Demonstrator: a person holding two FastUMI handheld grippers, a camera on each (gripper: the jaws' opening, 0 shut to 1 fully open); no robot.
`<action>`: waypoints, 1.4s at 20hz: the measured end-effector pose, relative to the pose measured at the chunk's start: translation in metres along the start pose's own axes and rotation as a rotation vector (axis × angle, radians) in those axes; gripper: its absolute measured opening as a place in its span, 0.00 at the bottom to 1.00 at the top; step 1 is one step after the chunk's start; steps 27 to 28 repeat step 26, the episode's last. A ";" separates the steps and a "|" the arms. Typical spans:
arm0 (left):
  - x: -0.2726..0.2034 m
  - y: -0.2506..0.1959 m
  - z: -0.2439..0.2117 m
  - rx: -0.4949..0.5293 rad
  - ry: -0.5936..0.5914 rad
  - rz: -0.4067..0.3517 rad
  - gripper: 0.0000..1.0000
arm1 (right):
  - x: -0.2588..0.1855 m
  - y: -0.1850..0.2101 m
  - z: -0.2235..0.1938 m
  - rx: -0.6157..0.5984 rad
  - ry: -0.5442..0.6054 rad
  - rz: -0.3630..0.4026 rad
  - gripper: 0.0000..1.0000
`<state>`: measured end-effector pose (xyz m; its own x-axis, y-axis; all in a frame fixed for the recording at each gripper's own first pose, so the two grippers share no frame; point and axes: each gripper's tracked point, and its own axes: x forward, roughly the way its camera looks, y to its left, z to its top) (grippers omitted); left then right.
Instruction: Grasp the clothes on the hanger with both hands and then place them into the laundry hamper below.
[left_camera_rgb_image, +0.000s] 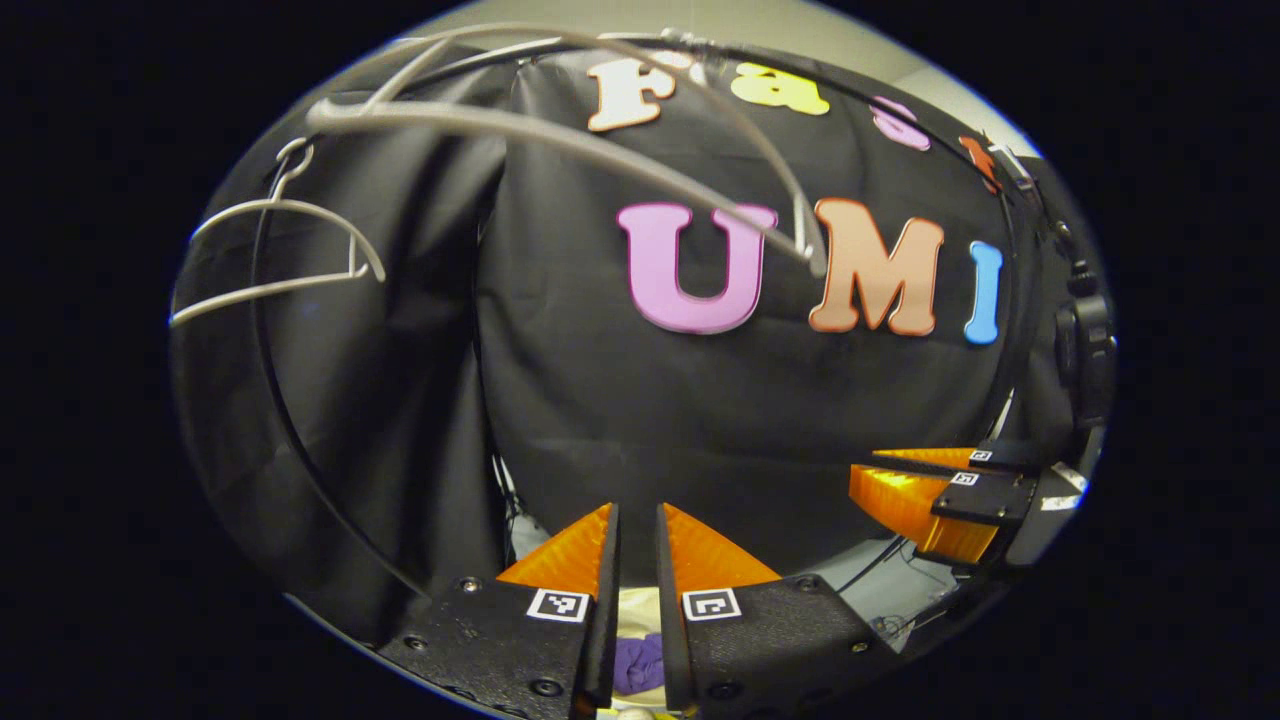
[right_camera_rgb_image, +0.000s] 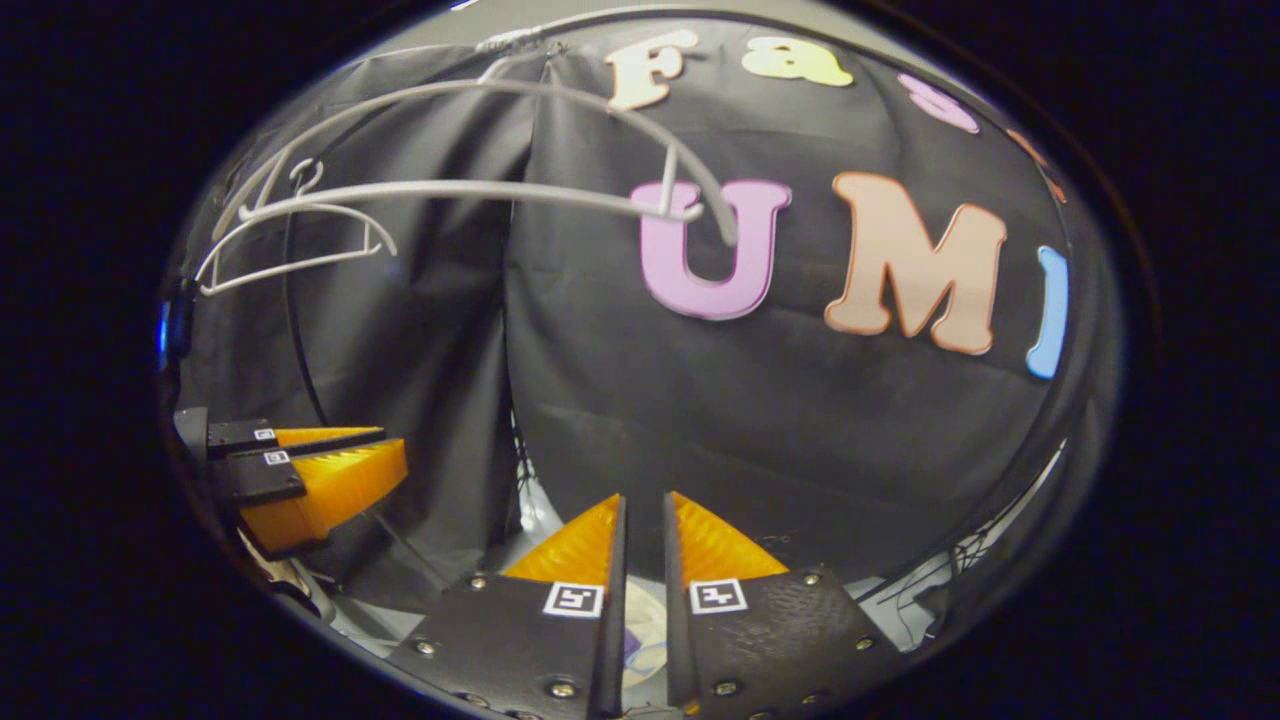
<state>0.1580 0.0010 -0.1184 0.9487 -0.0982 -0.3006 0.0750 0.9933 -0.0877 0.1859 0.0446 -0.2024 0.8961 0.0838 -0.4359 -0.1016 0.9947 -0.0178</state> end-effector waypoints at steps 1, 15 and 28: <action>-0.004 -0.007 0.016 0.006 -0.033 -0.009 0.20 | -0.010 -0.005 0.012 -0.001 -0.032 -0.011 0.17; -0.091 -0.100 0.117 0.030 -0.295 -0.074 0.51 | -0.138 -0.054 0.111 0.039 -0.325 -0.057 0.31; -0.137 -0.139 0.131 0.014 -0.374 -0.049 0.98 | -0.196 -0.090 0.113 0.065 -0.393 -0.061 0.86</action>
